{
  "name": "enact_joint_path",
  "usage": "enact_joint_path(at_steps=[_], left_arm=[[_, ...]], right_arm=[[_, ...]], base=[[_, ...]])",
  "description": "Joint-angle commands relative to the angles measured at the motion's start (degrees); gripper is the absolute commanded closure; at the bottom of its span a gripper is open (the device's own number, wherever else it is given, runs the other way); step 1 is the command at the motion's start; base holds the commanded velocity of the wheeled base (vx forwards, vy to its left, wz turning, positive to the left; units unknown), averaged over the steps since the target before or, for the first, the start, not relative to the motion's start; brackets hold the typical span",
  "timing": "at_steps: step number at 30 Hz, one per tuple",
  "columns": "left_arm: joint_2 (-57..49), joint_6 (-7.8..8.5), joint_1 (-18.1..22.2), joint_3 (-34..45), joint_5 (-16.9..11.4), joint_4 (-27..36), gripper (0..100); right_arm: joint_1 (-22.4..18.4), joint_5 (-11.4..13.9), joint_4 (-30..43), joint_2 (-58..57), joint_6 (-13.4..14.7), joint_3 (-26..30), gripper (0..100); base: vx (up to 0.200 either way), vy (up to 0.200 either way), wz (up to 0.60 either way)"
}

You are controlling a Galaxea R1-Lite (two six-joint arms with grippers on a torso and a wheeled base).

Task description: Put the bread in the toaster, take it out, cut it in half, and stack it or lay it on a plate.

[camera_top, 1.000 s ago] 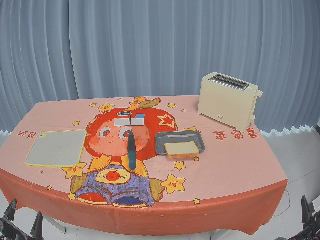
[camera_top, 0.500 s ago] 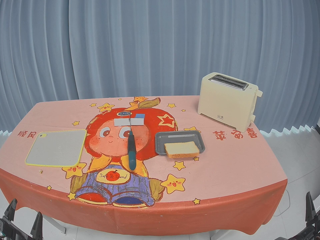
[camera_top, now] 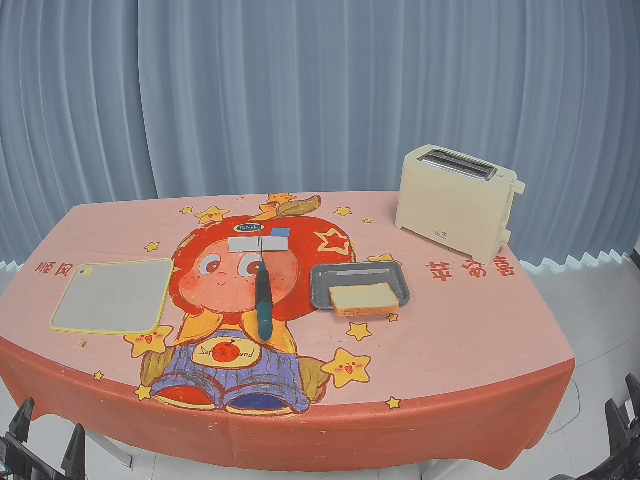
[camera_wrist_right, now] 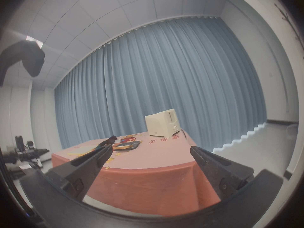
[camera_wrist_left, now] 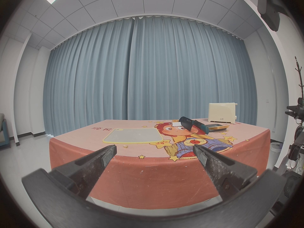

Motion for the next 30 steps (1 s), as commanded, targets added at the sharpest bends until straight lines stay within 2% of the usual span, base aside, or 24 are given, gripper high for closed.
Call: enact_joint_path(at_steps=[1,3,5,9,10,14,19,30], left_arm=[[-0.93,0.06,0.06,1.01,0.01,0.00,0],[-0.93,0.06,0.06,1.01,0.01,0.00,0],[-0.93,-0.03,-0.03,1.01,0.01,0.00,0],[-0.93,0.06,-0.03,1.01,0.01,0.00,0],[-0.93,-0.03,0.06,1.01,0.01,0.00,0],[-0.93,0.06,-0.03,1.01,0.01,0.00,0],[-0.93,0.06,-0.03,1.01,0.01,0.00,0],[-0.93,-0.03,-0.03,1.01,0.01,0.00,0]], right_arm=[[0.24,2.43,0.95,-0.57,3.73,-0.30,0],[0.24,3.75,1.21,-0.57,5.31,-0.21,0],[0.24,5.50,1.21,-0.57,8.21,0.05,0],[0.24,6.21,1.13,-0.57,13.40,0.05,0],[0.24,6.29,1.13,-0.57,13.93,0.05,0],[0.24,8.84,1.13,-0.57,19.11,0.05,0],[0.15,11.04,0.95,-0.84,24.03,0.05,0],[0.06,11.92,0.60,-0.93,24.91,0.05,0]], base=[[0.000,0.000,0.00],[0.000,0.000,0.00],[0.000,0.000,0.00],[0.000,0.000,0.00],[0.000,0.000,0.00],[0.000,0.000,0.00],[0.000,0.000,0.00],[0.000,0.000,0.00]])
